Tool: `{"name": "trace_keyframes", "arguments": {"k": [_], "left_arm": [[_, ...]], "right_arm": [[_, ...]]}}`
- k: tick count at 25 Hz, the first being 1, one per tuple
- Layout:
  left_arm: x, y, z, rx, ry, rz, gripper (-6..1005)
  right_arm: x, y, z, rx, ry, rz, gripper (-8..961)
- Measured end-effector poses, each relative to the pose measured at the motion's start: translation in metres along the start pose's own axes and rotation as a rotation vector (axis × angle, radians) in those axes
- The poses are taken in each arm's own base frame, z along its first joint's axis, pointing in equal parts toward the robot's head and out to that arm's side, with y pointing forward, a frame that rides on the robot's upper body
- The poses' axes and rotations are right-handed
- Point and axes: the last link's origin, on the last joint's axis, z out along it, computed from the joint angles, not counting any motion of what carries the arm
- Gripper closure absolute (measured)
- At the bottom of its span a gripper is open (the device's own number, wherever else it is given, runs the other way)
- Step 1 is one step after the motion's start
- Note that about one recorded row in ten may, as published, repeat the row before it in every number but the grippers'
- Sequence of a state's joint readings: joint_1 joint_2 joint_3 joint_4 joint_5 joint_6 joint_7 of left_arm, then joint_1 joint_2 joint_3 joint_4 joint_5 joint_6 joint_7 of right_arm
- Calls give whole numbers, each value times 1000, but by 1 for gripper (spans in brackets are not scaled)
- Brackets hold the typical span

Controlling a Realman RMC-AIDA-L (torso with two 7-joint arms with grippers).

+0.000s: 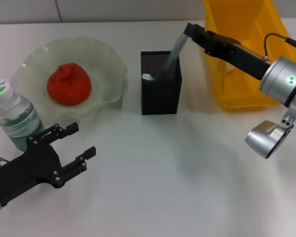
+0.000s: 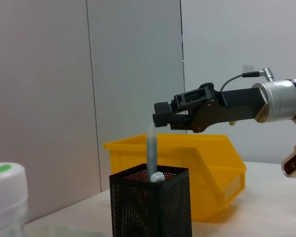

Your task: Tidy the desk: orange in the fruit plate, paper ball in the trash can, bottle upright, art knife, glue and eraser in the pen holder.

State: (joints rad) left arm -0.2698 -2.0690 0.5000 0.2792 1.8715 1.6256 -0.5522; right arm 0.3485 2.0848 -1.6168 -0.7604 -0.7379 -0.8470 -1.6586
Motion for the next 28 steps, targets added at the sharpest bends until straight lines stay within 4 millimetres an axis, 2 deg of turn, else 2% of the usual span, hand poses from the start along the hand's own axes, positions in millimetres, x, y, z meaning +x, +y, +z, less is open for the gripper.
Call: {"name": "trace_keyframes", "arguments": {"k": [8,13,17,22,23,25,27,28], "left_arm": [[0,0,0,5,4,8,357],[1,-1,1,6,5,9,357],[1,-1,2,6,7,10,356],[2,1,7,-3,19,-12,356],[2,2,8,-6,24,-18,356],[2,4,11,-11,31,-26,357],[2,5,13,-15,34,-32,357],[1,6,15,-19,32,-36,357]], "right_arm": [[0,0,1,3,0,14,632],[1,-1,-3,28,29,70,402],[1,-2,-7,67,63,135,335],[9,-1,-10,125,151,342,335],[13,-2,-13,171,192,452,335],[15,-3,-16,195,209,503,335],[21,-6,-23,266,245,635,335],[25,-9,-30,331,270,760,335]]}}
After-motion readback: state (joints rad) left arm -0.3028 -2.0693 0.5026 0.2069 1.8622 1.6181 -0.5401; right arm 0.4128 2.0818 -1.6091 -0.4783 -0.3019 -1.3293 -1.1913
